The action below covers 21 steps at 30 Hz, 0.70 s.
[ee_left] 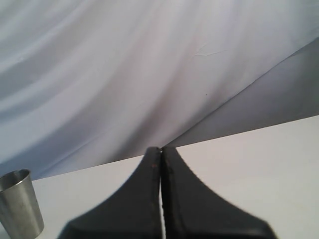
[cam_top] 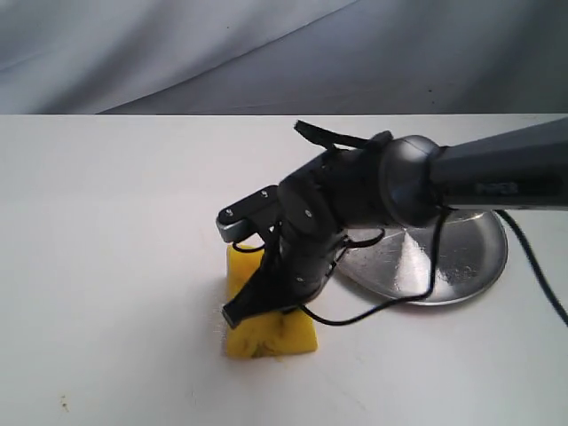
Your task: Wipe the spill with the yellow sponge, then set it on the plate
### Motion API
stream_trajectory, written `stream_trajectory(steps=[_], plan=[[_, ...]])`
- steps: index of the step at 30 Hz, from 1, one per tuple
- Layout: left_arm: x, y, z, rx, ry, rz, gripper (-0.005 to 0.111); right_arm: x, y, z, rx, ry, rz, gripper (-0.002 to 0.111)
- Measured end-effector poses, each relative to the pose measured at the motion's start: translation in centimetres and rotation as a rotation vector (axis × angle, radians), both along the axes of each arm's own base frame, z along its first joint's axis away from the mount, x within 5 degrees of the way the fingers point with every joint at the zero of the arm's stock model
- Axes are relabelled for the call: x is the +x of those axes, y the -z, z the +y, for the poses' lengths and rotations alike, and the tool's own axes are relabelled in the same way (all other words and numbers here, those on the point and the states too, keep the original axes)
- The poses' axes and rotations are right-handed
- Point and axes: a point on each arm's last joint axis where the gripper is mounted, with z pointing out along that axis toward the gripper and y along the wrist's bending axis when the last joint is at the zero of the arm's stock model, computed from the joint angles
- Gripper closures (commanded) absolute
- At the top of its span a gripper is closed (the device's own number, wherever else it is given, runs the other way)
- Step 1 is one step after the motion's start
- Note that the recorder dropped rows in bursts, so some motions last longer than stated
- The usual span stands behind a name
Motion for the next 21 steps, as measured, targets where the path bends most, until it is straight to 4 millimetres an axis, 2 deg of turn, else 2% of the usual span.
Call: stream_trajectory(steps=[6,9,11,14,17,21], plan=[[0.0,0.0,0.0,0.0,0.0,0.0,0.107,-4.6,-1.4,-5.4,-0.042,-0.003,0.04,0.108],[0.0,0.0,0.0,0.0,0.0,0.0,0.107,-4.9,-1.8,-6.0,-0.069,-0.003,0.041,0.108],[0.0,0.0,0.0,0.0,0.0,0.0,0.107,-4.3,-1.5,-5.4,-0.101,-0.001,0.045,0.108],[0.0,0.0,0.0,0.0,0.0,0.0,0.107,-2.6,-0.7,-3.3,-0.176,0.008,0.095,0.108],[0.0,0.0,0.0,0.0,0.0,0.0,0.107,0.5,-0.4,0.5,-0.219,0.006,0.099,0.108],[0.0,0.0,0.0,0.0,0.0,0.0,0.107,3.2,-0.2,3.8,-0.21,0.006,0.07,0.108]])
